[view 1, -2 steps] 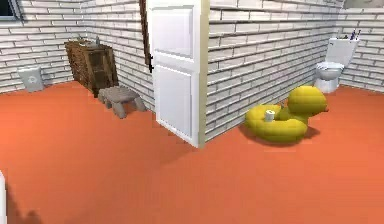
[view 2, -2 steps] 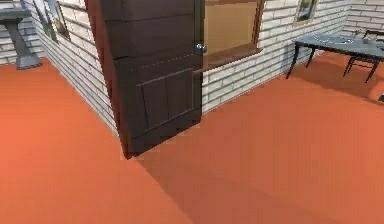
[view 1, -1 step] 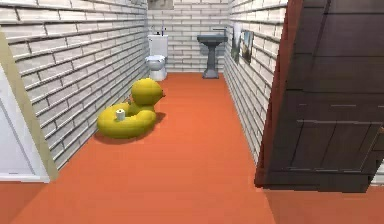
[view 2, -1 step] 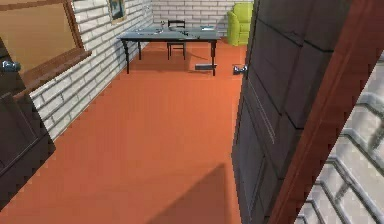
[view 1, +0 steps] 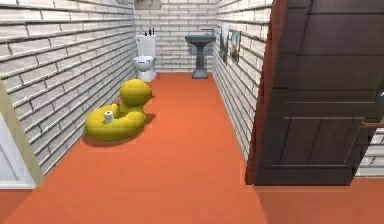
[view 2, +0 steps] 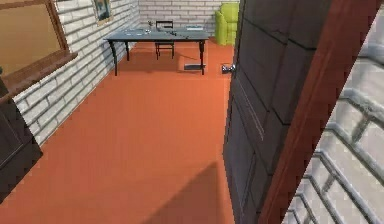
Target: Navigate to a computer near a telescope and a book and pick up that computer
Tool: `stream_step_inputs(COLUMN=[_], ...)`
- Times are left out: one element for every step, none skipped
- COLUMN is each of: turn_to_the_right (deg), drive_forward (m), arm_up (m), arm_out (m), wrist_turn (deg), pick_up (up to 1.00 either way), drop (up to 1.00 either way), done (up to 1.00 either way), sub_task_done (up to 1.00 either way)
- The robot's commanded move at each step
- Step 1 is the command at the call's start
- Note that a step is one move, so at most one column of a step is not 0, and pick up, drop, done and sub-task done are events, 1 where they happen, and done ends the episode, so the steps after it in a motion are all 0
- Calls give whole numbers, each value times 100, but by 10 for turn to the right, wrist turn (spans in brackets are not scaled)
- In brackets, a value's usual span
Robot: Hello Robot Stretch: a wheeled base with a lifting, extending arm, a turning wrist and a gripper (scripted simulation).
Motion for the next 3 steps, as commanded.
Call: stream_step_inputs(turn_to_the_right=[0,-450,-420], drive_forward=[15,0,0], arm_up=[0,0,0], arm_out=[0,0,0], wrist_turn=[0,0,0], pick_up=[0,0,0], drop=[0,0,0], done=[0,0,0], sub_task_done=[0,0,0])
